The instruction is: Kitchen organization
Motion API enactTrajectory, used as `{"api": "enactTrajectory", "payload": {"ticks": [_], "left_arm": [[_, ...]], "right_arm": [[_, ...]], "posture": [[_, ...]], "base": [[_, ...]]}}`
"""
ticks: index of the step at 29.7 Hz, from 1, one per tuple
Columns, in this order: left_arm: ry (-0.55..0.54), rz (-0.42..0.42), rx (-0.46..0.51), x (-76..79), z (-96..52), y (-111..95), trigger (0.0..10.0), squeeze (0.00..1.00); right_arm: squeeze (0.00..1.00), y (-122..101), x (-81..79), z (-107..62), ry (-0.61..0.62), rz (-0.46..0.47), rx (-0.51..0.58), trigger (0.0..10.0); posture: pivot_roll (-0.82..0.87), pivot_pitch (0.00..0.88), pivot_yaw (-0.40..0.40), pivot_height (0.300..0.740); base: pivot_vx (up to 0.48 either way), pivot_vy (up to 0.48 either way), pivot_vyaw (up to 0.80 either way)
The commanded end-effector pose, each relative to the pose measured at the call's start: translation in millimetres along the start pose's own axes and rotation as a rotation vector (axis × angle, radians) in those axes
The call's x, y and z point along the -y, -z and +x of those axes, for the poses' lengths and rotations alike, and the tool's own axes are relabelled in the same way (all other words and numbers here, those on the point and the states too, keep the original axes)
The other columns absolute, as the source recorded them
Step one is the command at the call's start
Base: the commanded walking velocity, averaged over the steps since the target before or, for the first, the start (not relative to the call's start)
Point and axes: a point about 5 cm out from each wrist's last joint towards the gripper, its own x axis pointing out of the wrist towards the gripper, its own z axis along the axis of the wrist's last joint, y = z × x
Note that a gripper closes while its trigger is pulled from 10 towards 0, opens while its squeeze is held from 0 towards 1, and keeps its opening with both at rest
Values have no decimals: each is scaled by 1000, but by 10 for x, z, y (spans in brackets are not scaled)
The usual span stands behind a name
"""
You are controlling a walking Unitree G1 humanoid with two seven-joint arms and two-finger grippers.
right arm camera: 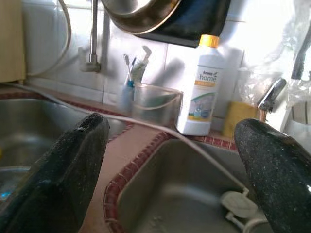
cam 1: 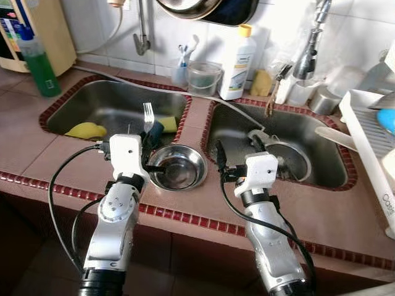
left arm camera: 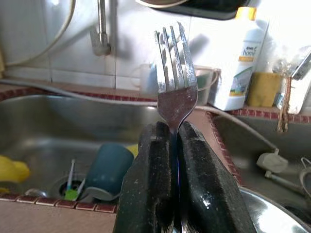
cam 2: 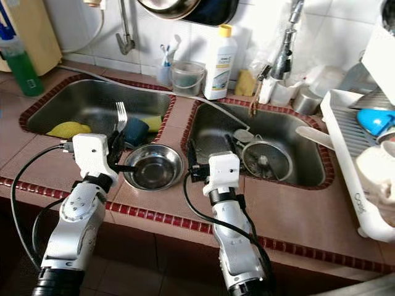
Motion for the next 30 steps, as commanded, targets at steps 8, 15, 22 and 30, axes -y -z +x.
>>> {"api": "enactTrajectory", "payload": {"ticks": [8,15,22,30], "left_arm": [[-1,-7,20,-46,40,-100,10000,0],[2,4,24,-97,65,-131,10000,0],[8,0,24,-73,66,-133,10000,0],[16,-6,23,-59,69,-139,10000,0]], "right_arm": [[0,-27,-52,-4,-42,14,8,10000],[0,5,-162,-147,-123,33,-13,10000],[0,1,-196,-151,-129,45,-13,10000],[0,-11,-209,-158,-136,56,-16,10000]], "posture": [[-139,0,-62,732],[-142,0,-55,732],[-144,0,-52,732],[-143,0,-51,732]], "base": [[285,0,0],[298,0,0],[320,0,0],[322,0,0]]}}
